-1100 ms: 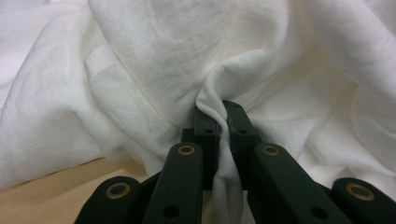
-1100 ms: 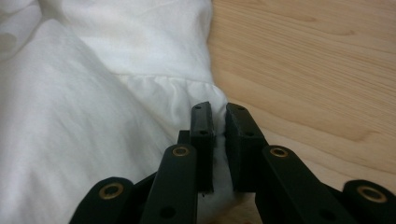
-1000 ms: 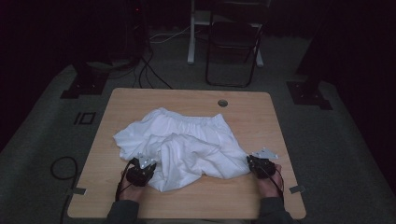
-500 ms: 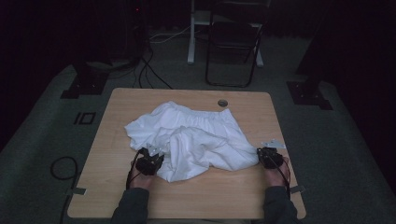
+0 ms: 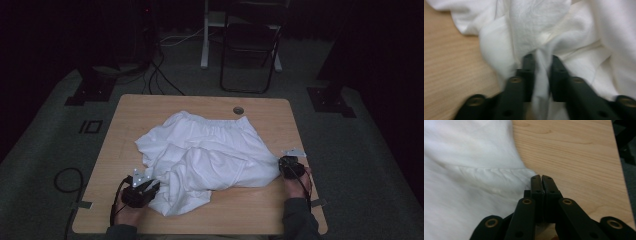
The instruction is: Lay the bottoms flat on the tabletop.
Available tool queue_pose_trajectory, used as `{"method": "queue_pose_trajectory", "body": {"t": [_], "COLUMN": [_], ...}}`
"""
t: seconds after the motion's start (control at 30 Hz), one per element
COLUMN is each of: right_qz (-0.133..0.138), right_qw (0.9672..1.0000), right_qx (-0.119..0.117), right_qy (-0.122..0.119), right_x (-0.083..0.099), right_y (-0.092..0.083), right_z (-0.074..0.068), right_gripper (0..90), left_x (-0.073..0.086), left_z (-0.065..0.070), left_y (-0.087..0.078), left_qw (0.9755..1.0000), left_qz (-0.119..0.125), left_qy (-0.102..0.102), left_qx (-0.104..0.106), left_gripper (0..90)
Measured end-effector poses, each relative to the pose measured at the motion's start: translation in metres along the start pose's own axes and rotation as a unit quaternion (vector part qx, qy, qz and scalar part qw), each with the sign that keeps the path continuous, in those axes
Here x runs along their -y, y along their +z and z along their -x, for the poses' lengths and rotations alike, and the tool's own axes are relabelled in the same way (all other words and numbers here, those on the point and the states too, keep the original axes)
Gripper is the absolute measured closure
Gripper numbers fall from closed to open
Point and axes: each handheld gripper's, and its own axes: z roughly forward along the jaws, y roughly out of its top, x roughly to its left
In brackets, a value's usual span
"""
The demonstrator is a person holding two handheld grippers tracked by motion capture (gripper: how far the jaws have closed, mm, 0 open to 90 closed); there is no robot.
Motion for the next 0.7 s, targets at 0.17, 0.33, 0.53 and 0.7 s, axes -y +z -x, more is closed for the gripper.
{"method": "queue_pose_trajectory", "body": {"t": [0.17, 0.33, 0.53, 0.7], "right_qz": [0.013, 0.044, 0.069, 0.084], "right_qw": [0.9995, 0.9974, 0.9936, 0.9909], "right_qx": [-0.027, -0.056, -0.079, -0.090], "right_qy": [0.005, -0.012, -0.041, -0.053], "right_x": [-0.003, -0.009, -0.020, -0.030], "right_y": [-0.014, -0.029, -0.038, -0.044], "right_z": [-0.007, -0.020, -0.044, -0.058], "right_gripper": [74.4, 67.8, 65.5, 63.7], "left_x": [-0.013, -0.028, -0.051, -0.064], "left_z": [0.000, 0.000, 0.000, -0.003], "left_y": [-0.008, -0.004, 0.012, 0.031], "left_qw": [0.9995, 0.9986, 0.9985, 0.9992], "left_qz": [0.031, 0.051, 0.052, 0.035], "left_qy": [-0.004, -0.004, 0.007, 0.006], "left_qx": [0.002, -0.007, -0.014, -0.017], "left_gripper": [56.1, 51.0, 49.8, 48.2]}}
